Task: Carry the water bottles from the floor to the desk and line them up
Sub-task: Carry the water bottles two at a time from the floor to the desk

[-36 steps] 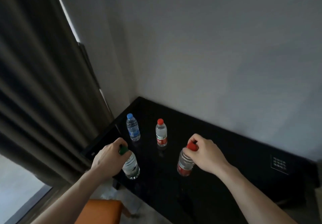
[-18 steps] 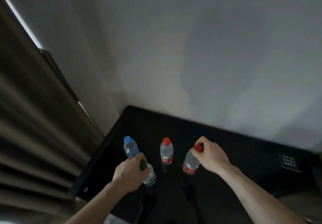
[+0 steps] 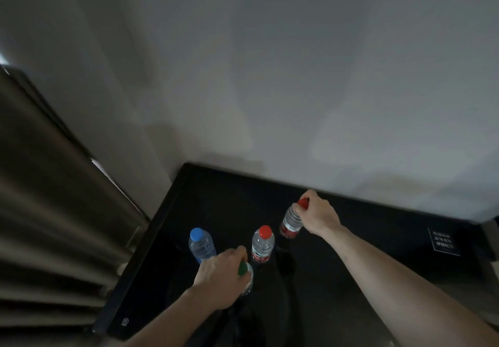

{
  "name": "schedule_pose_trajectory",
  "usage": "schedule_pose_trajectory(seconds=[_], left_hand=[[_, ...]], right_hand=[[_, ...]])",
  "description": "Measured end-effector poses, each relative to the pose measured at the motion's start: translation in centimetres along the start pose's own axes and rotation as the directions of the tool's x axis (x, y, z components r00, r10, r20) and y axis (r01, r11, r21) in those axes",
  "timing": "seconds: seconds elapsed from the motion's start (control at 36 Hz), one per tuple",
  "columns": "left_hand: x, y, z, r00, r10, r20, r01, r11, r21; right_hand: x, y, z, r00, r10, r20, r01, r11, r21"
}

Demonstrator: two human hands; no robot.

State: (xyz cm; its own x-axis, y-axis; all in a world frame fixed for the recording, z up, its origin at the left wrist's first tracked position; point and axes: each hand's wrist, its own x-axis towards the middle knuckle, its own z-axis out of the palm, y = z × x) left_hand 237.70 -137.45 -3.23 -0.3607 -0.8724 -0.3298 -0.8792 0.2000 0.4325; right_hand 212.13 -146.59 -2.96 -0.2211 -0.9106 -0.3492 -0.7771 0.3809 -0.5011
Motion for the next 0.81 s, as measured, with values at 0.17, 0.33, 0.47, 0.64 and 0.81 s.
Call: schedule_pose_trajectory(seconds=[0.17,0.33,0.47,0.64,0.81], left_hand=[[0.2,-0.4,-0.7,0.998,0.046,0.047,-0.047,0.999,0.006],[0.1,-0.7,-1.4,0.990,0.076,0.122,-0.081,0.996,0.038],[0.0,-0.7,-1.8,0.985,0.095,0.143,-0.108,0.991,0.082],[0.0,0.1,-3.8,0.985,0.131,0.110,-0.141,0.986,0.084],[0.1,2.6,-7.1,0.977,0.209,-0.030,-0.207,0.977,0.059]], right_hand=[[1.1,-0.9,0.8,0.999,0.032,0.002,-0.032,0.999,-0.032],[1.2,-1.8,1.0,0.999,0.046,0.014,-0.046,0.999,-0.021],[0.8,-1.7,0.6,0.997,0.068,0.027,-0.069,0.998,0.008],[-1.2,-0.4,-0.5,0.998,0.062,0.031,-0.064,0.997,0.042],[-6.4,0.7,-2.8,0.997,0.025,0.072,-0.042,0.967,0.250]])
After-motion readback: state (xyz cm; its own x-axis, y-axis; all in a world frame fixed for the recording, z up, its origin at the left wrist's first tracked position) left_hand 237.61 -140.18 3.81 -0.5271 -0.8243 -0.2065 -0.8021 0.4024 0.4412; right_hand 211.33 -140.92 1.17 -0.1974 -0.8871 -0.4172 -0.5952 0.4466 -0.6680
